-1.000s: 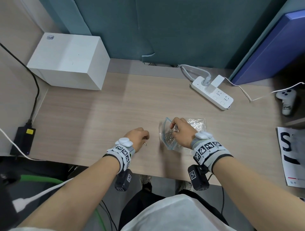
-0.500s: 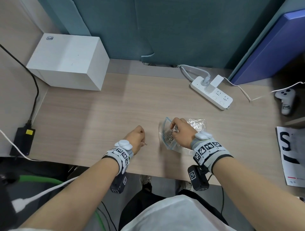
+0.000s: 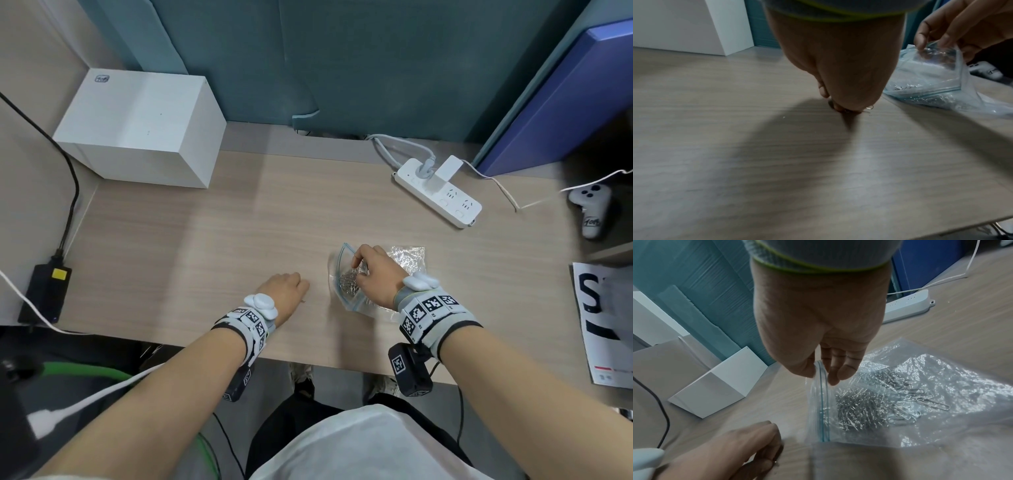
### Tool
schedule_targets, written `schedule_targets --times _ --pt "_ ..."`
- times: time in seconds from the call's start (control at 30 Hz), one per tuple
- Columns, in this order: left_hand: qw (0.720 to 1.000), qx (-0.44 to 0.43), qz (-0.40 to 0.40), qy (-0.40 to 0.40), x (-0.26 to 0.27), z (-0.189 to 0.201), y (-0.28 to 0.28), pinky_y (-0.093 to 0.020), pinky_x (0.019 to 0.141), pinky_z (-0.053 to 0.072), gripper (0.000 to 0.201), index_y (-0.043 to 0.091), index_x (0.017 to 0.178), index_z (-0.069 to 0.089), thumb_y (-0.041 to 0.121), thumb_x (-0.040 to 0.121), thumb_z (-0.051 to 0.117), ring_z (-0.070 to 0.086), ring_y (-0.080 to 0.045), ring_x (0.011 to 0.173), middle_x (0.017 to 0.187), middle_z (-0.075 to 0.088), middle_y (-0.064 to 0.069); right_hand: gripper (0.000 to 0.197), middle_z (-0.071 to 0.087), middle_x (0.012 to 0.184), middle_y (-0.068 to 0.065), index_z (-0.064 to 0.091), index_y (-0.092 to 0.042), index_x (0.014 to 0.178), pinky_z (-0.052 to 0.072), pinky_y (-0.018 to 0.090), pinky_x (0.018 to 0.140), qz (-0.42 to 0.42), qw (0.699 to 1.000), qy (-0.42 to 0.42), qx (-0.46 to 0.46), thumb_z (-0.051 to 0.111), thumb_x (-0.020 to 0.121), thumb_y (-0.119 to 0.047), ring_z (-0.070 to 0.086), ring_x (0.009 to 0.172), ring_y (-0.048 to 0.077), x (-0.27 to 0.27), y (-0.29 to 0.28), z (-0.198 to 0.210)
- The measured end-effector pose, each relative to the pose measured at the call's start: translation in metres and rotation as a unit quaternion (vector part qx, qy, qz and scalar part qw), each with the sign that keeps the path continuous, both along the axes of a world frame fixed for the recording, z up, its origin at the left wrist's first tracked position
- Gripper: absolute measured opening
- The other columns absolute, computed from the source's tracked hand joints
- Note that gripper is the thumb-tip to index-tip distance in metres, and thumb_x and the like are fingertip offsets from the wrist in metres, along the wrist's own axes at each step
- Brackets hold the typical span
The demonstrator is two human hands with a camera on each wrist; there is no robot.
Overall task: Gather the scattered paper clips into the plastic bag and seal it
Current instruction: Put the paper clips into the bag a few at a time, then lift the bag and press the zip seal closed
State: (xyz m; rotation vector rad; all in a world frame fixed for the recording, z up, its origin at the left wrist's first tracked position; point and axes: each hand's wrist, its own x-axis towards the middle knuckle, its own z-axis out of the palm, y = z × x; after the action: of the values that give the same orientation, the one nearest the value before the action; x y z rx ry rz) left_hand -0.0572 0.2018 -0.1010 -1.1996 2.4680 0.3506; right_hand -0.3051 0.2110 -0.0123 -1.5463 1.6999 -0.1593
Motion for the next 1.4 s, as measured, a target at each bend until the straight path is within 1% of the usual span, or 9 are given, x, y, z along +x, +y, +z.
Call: schedule_targets --times 0.17,0.37,0.6,0.7,0.77,0.93,1.07,1.2,1.4 --pt "0.99 0.044 0.093 0.091 -0.01 0.013 -0.003 -0.039 0.07 0.048 0.02 0.022 0.103 0.047 0.009 0.091 0.057 0.057 -0.028 0.081 0.102 0.059 -0.006 0.018 0.049 0.103 -0.002 0.055 -0.025 0.103 0.049 0.038 0.077 -0.001 1.0 -0.001 0.005 0.058 0.089 -0.014 0.058 0.086 0.024 -0.001 0.0 0.003" --pt "0.857 0.176 0.294 0.386 -0.075 0.051 -0.02 -0.017 0.064 0.047 0.018 0.026 0.091 0.061 0.012 0.087 0.073 0.059 -0.007 0.067 0.081 0.065 0.005 0.02 0.05 0.102 -0.002 0.055 -0.026 0.102 0.05 0.04 0.082 0.0 1.0 0.0 -0.001 0.059 0.088 -0.013 0.058 0.088 0.023 -0.004 -0.003 0.011" --pt "0.975 0.029 0.113 0.188 -0.088 0.062 -0.052 -0.031 0.064 0.036 0.015 0.034 0.106 0.062 0.032 0.093 0.054 0.057 -0.027 0.088 0.103 0.05 0.003 0.033 0.055 0.102 0.0 0.057 -0.027 0.098 0.048 0.039 0.082 -0.005 1.0 0.002 -0.021 0.046 0.084 0.001 0.057 0.09 0.026 -0.026 -0.009 0.03" --pt "0.997 0.002 -0.006 0.073 -0.084 0.073 -0.067 -0.036 0.088 0.047 0.044 0.04 0.128 0.057 0.017 0.091 0.059 0.055 -0.029 0.116 0.139 0.048 0.002 0.032 0.058 0.109 0.004 0.064 -0.02 0.096 0.045 0.035 0.084 0.01 0.999 0.01 -0.029 0.048 0.082 0.004 0.058 0.099 0.025 -0.04 -0.014 0.045" --pt "0.998 0.005 -0.044 0.05 -0.087 0.087 -0.075 -0.038 0.096 0.047 0.06 0.042 0.138 0.053 0.011 0.088 0.059 0.053 -0.028 0.124 0.148 0.044 0.007 0.028 0.056 0.112 0.004 0.071 -0.019 0.091 0.046 0.036 0.09 0.026 0.999 0.018 -0.03 0.053 0.078 -0.001 0.058 0.103 0.025 -0.053 -0.016 0.057" --pt "0.994 -0.024 -0.085 0.069 -0.1 0.113 -0.094 -0.036 0.09 0.05 0.031 0.028 0.122 0.067 0.025 0.092 0.067 0.06 -0.025 0.113 0.128 0.062 0.006 0.049 0.052 0.11 -0.004 0.077 -0.026 0.079 0.045 0.033 0.089 0.039 0.995 0.091 -0.034 0.047 0.08 0.013 0.058 0.103 0.024 -0.079 -0.03 0.06" --pt "0.983 -0.044 0.028 0.176 -0.117 0.139 -0.105 -0.035 0.077 0.052 0.016 0.029 0.089 0.07 0.044 0.086 0.072 0.063 -0.02 0.095 0.102 0.065 0.01 0.027 0.05 0.118 0.002 0.08 -0.032 0.093 0.041 0.041 0.103 0.04 0.993 0.111 -0.01 0.054 0.093 -0.035 0.054 0.112 0.023 -0.087 -0.039 0.08" --pt "0.971 -0.06 0.081 0.217 -0.133 0.162 -0.108 -0.035 0.075 0.051 0.016 0.028 0.081 0.065 0.042 0.085 0.072 0.061 -0.02 0.086 0.089 0.062 0.01 0.036 0.046 0.118 0.001 0.069 -0.047 0.087 0.04 0.045 0.102 0.052 0.99 0.128 0.0 0.054 0.08 -0.079 0.049 0.111 0.024 -0.089 -0.042 0.088" --pt "0.976 -0.036 0.066 0.206 -0.136 0.166 -0.112 -0.039 0.083 0.049 0.013 0.024 0.102 0.068 0.03 0.097 0.058 0.058 -0.026 0.094 0.103 0.06 0.0 0.009 0.048 0.112 0.0 0.068 -0.03 0.082 0.047 0.041 0.09 0.065 0.984 0.158 -0.055 0.068 0.091 -0.031 0.058 0.097 0.029 -0.099 -0.045 0.088"
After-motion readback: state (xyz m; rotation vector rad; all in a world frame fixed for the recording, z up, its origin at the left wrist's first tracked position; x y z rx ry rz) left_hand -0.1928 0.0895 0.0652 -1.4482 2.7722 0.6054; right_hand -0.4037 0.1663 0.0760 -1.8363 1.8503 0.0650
